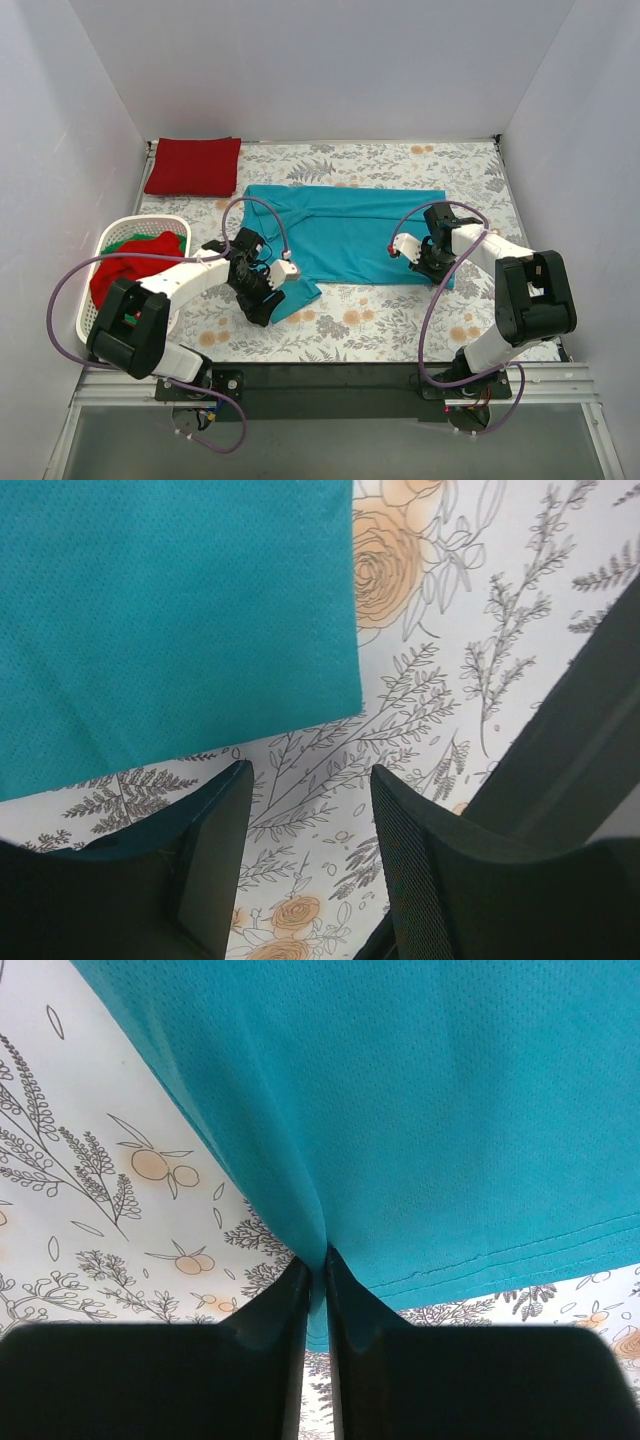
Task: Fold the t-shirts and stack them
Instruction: Fold the tshirt
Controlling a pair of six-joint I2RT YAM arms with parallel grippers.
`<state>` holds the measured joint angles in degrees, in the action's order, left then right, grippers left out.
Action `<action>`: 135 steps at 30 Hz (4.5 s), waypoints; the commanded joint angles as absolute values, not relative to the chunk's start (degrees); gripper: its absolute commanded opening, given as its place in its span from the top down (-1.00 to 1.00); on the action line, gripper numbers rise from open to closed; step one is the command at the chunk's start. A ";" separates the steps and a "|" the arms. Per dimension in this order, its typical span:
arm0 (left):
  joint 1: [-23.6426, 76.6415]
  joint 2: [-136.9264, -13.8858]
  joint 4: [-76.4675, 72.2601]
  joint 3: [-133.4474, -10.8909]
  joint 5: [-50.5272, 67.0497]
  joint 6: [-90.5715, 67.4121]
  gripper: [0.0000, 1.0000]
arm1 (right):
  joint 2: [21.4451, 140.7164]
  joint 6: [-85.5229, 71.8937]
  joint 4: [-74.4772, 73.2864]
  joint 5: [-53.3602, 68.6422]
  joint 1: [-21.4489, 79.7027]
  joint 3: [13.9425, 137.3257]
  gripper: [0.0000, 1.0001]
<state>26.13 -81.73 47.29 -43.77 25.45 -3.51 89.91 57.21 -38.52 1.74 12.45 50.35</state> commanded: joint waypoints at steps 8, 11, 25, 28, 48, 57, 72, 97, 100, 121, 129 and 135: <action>28.74 -77.70 44.81 -47.10 20.22 -5.98 0.03 | 90.62 57.83 -36.65 1.58 12.31 50.01 0.97; 28.83 -76.64 45.96 -49.56 19.69 -5.01 0.04 | 90.88 57.75 -36.91 1.76 12.31 50.45 0.97; 29.53 -85.43 37.09 -43.42 15.82 -1.06 0.11 | 92.02 57.57 -37.44 2.29 12.39 51.68 0.97; 29.88 -85.43 39.29 -42.81 16.52 -0.44 0.40 | 92.02 57.57 -37.97 2.46 12.39 51.77 0.97; 30.23 -78.58 55.37 -49.04 23.29 -2.63 1.00 | 84.29 59.24 -45.44 4.75 12.04 49.66 0.97; 29.71 -79.54 56.43 -52.74 22.59 -2.81 1.00 | 84.99 60.03 -46.05 5.36 11.87 51.15 0.97; 30.67 -78.84 51.08 -47.55 21.46 -5.61 0.14 | 86.22 60.64 -45.97 6.33 11.69 51.68 0.97; 39.82 -74.71 54.92 -46.66 9.31 -6.95 1.00 | 87.19 63.63 -50.00 6.32 8.09 54.40 0.97; 37.18 -76.02 58.09 -52.37 11.33 -4.84 1.00 | 87.80 64.60 -51.85 7.03 7.65 57.03 0.97; 21.80 -102.12 62.93 -82.17 15.03 8.00 1.00 | 107.31 69.96 -59.67 7.82 6.86 82.25 0.97; 18.73 -109.33 64.16 -89.46 15.12 9.49 1.00 | 115.04 72.07 -62.05 7.12 6.86 91.05 0.97; 17.93 -111.79 64.77 -92.19 15.12 9.76 1.00 | 118.47 72.60 -62.67 6.86 6.77 95.44 0.97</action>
<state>18.24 -112.29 63.59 -89.58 14.20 8.34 117.23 67.05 -58.72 7.46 7.14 91.81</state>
